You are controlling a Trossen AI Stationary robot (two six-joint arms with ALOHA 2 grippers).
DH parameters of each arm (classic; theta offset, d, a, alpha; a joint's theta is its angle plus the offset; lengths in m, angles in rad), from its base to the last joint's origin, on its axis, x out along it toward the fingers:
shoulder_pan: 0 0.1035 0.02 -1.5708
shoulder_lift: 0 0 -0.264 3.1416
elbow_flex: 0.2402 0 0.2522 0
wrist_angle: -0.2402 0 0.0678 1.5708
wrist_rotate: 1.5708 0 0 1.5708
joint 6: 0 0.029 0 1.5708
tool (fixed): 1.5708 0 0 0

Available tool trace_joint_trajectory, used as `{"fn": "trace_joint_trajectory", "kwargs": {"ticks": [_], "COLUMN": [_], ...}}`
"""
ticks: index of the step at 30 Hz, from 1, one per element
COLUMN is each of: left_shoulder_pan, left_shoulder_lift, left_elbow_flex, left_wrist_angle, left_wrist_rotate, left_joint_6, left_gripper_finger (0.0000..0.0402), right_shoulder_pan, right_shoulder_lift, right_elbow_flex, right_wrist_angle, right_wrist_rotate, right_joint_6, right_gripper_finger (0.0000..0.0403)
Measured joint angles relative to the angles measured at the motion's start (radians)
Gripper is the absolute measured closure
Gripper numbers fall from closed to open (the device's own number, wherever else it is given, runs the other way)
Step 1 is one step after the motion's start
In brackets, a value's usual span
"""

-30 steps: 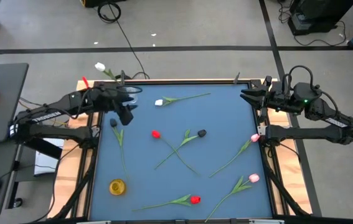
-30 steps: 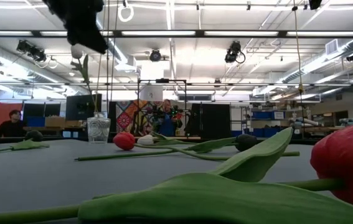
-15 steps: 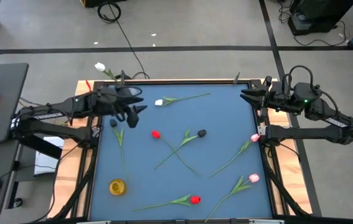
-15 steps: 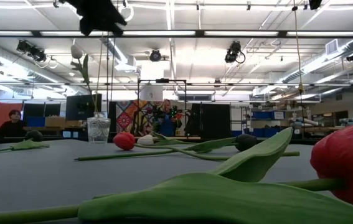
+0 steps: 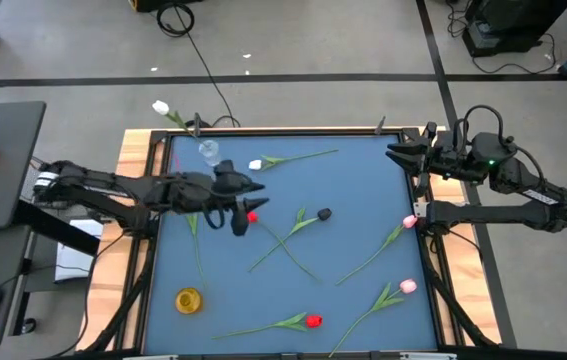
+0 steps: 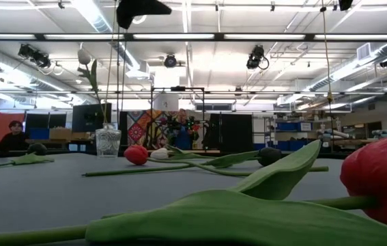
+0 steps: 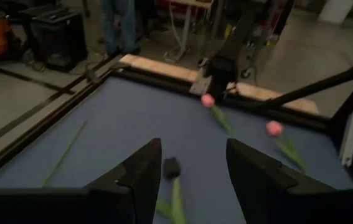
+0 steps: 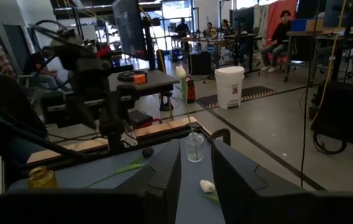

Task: Sort flowers into vase by color
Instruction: Put the white tulip into the transparent vase

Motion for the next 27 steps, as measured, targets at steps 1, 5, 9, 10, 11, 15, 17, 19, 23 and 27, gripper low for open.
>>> {"fn": "trace_joint_trajectory", "kwargs": {"ticks": [1, 5, 9, 10, 11, 15, 17, 19, 23, 27], "left_shoulder_pan": [-0.013, -0.065, -0.107, -0.115, -0.12, -0.125, -0.119, -0.11, -0.085, -0.058], "left_shoulder_lift": [0.015, 0.063, 0.098, 0.102, 0.107, 0.112, 0.112, 0.112, 0.111, 0.111], "left_elbow_flex": [0.0, 0.0, 0.0, 0.0, 0.0, 0.0, 0.0, 0.0, 0.0, 0.0], "left_wrist_angle": [0.032, 0.102, 0.14, 0.141, 0.151, 0.182, 0.183, 0.182, 0.191, 0.189], "left_wrist_rotate": [-0.01, -0.049, -0.088, -0.09, -0.092, -0.096, -0.096, -0.096, -0.076, 0.01], "left_joint_6": [-0.011, -0.041, -0.064, -0.066, -0.066, -0.058, -0.041, -0.013, 0.031, 0.027], "left_gripper_finger": [0.0217, 0.0217, 0.0217, 0.0217, 0.0217, 0.0217, 0.0217, 0.0217, 0.0217, 0.0217], "right_shoulder_pan": [0.0, 0.0, 0.0, 0.0, 0.0, 0.0, 0.0, 0.0, 0.0, 0.0], "right_shoulder_lift": [0.0, 0.0, 0.0, 0.0, 0.0, 0.0, 0.0, 0.0, 0.0, 0.0], "right_elbow_flex": [0.0, 0.0, 0.0, 0.0, 0.0, 0.0, 0.0, 0.0, 0.0, 0.0], "right_wrist_angle": [0.0, 0.0, 0.0, 0.0, 0.0, 0.0, 0.0, 0.0, 0.0, 0.0], "right_wrist_rotate": [0.0, 0.0, 0.0, 0.0, 0.0, 0.0, 0.0, 0.0, 0.0, 0.0], "right_joint_6": [0.0, 0.0, 0.0, 0.0, 0.0, 0.0, 0.0, 0.0, 0.0, 0.0], "right_gripper_finger": [0.0304, 0.0304, 0.0304, 0.0304, 0.0304, 0.0304, 0.0304, 0.0304, 0.0304, 0.0304]}}
